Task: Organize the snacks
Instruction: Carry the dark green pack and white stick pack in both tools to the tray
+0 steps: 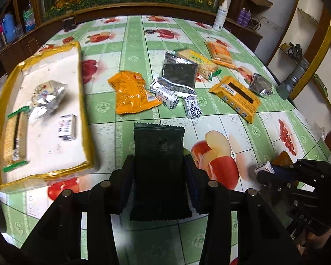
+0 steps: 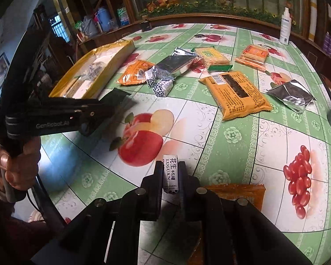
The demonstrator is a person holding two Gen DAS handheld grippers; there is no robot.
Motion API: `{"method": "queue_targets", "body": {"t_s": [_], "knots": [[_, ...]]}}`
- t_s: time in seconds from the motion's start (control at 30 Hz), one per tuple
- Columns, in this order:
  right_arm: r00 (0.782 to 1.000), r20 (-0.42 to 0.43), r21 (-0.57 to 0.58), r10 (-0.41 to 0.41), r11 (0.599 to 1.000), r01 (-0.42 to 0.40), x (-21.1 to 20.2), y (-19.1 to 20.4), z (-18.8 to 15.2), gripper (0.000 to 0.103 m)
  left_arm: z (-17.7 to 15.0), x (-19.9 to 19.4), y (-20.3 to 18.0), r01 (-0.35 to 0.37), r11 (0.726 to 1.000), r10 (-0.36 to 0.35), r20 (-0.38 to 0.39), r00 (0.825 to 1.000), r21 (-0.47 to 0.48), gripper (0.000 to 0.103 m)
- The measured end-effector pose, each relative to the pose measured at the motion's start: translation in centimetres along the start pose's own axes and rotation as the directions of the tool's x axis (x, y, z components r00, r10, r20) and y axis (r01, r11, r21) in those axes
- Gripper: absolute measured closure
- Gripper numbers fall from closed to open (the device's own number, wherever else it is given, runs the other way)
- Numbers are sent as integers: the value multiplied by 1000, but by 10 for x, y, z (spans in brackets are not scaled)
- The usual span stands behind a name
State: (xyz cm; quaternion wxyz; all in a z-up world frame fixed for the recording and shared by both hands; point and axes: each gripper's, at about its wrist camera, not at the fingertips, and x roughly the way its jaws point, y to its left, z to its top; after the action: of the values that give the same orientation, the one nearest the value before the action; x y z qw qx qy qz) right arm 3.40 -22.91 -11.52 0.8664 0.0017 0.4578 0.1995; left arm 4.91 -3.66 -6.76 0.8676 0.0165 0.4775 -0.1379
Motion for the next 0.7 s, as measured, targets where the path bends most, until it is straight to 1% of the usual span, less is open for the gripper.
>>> {"method": "queue_targets", "body": {"t_s": [0.1, 0.17, 0.3, 0.37, 0.5, 0.7], "knots": [[999, 26, 15, 24, 1000, -24, -6, 4, 3, 90, 0, -15, 5, -48, 999, 48, 39, 998, 1, 61], [998, 45, 18, 44, 999, -44, -10, 9, 7, 90, 0, -26, 13, -100, 995, 100, 70, 993, -11, 61], [995, 73, 1, 66, 998, -67, -14, 24, 17, 90, 1, -41, 32, -209, 977, 213, 121, 970, -44, 61], [993, 77, -9, 85, 996, -84, -13, 32, 23, 90, 1, -46, 44, -246, 967, 254, 134, 958, -69, 61], [991, 75, -31, 115, 993, -113, -7, 49, 34, 90, 1, -55, 64, -297, 948, 312, 154, 938, -111, 61], [986, 70, -69, 153, 987, -148, 2, 75, 51, 90, -2, -65, 88, -335, 929, 360, 172, 917, -158, 61]]}}
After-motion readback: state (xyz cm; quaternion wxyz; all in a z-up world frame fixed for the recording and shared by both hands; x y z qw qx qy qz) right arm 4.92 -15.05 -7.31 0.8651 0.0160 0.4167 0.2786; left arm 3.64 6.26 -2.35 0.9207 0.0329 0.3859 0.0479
